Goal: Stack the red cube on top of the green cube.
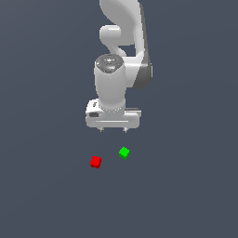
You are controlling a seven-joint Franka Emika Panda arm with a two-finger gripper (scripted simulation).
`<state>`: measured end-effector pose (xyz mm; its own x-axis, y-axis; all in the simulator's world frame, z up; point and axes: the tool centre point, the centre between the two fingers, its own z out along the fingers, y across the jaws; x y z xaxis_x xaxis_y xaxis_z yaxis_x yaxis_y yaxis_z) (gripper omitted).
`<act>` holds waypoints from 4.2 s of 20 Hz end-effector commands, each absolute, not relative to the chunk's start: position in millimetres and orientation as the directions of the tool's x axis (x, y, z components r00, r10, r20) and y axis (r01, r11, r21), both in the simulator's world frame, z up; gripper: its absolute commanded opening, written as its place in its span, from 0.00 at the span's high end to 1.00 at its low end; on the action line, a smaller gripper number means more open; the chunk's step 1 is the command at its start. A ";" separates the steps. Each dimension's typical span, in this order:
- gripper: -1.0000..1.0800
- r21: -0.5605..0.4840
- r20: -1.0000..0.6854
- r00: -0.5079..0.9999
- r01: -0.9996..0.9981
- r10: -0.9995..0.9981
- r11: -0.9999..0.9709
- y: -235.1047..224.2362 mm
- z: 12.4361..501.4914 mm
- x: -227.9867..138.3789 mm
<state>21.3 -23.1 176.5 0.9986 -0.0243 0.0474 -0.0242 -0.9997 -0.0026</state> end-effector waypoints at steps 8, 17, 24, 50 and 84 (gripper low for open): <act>0.04 -0.002 0.030 0.997 -0.073 -0.073 -0.997 -52.8 138.5 51.0; 0.04 -0.001 0.011 0.991 -0.132 -0.132 -0.991 -89.9 93.6 85.1; 0.04 0.000 0.003 0.988 -0.156 -0.156 -0.988 -105.8 75.5 98.8; 0.04 0.000 0.000 0.986 -0.164 -0.164 -0.986 -110.8 19.0 103.3; 1.00 0.000 0.000 0.986 -0.165 -0.165 -0.986 -111.0 116.1 102.2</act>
<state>102.5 -111.0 110.9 0.9864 -0.1646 0.0011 -0.1646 -0.9864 -0.0003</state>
